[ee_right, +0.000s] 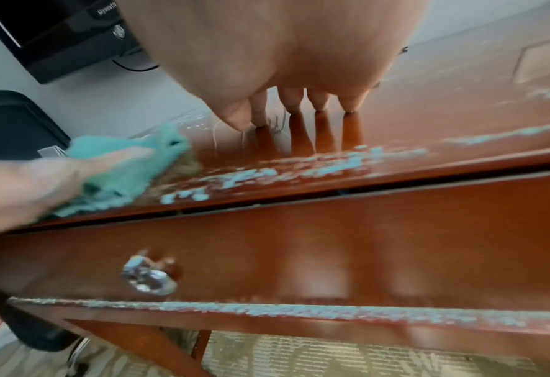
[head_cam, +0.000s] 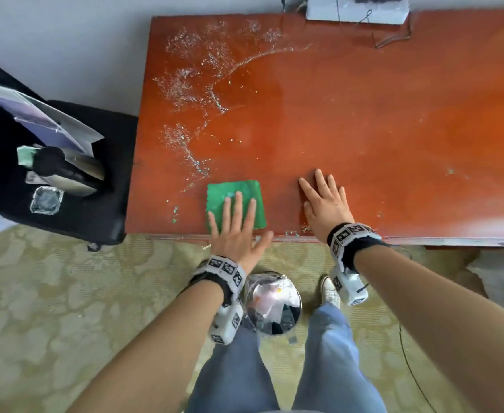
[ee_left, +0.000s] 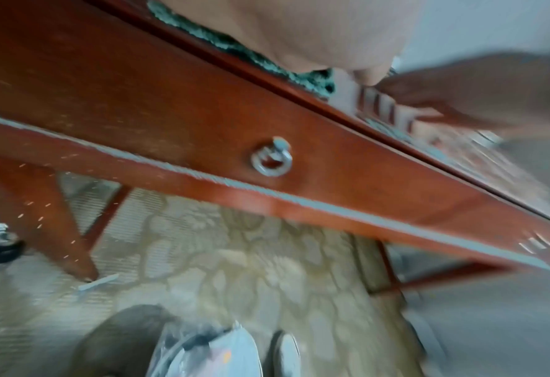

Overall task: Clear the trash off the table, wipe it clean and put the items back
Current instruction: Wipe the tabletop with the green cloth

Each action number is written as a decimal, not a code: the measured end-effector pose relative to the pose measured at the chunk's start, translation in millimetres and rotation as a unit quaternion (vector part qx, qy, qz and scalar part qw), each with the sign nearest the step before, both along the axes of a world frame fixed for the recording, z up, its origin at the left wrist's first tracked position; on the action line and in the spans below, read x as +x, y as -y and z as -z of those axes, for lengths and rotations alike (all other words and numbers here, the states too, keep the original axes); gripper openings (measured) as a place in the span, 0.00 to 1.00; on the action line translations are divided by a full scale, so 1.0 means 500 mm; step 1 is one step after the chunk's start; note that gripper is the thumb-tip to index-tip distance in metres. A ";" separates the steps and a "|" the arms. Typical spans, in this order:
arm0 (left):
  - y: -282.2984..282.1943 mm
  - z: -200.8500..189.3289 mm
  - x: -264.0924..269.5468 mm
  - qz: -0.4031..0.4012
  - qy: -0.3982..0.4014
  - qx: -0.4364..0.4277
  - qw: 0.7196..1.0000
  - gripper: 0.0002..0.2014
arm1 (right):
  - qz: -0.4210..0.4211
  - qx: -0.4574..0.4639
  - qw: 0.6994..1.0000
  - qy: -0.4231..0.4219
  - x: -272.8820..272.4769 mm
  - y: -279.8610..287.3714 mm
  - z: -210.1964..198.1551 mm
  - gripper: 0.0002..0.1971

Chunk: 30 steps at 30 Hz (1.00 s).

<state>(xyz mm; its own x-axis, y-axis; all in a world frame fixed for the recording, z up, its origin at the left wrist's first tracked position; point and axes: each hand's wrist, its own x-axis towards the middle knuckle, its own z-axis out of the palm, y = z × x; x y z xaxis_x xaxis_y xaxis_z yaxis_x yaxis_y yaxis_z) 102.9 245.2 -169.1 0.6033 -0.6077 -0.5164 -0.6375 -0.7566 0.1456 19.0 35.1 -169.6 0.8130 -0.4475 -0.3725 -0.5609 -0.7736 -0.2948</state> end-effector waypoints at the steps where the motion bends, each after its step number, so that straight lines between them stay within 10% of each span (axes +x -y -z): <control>1: 0.004 0.001 -0.025 0.056 -0.015 -0.008 0.998 0.40 | 0.004 0.006 1.000 0.001 0.013 -0.028 -0.001 0.28; 6: -0.061 0.014 0.018 0.160 -0.009 -0.039 0.986 0.33 | 0.029 0.046 0.998 -0.016 0.034 -0.096 -0.020 0.26; 13: -0.203 0.021 0.227 0.027 0.045 -0.013 0.999 0.35 | 0.112 0.017 0.993 -0.035 -0.076 -0.048 -0.033 0.31; 18: -0.133 0.022 0.155 0.028 0.044 -0.024 0.998 0.41 | 0.142 0.028 0.989 -0.037 -0.088 -0.042 -0.037 0.32; 25: 0.051 0.016 -0.064 0.250 -0.004 -0.038 0.968 0.42 | 0.136 0.044 0.990 -0.022 -0.091 -0.021 -0.043 0.28; 30: 0.057 0.014 -0.015 0.279 0.013 -0.027 0.960 0.37 | 0.146 0.033 0.988 -0.031 -0.141 0.042 -0.045 0.28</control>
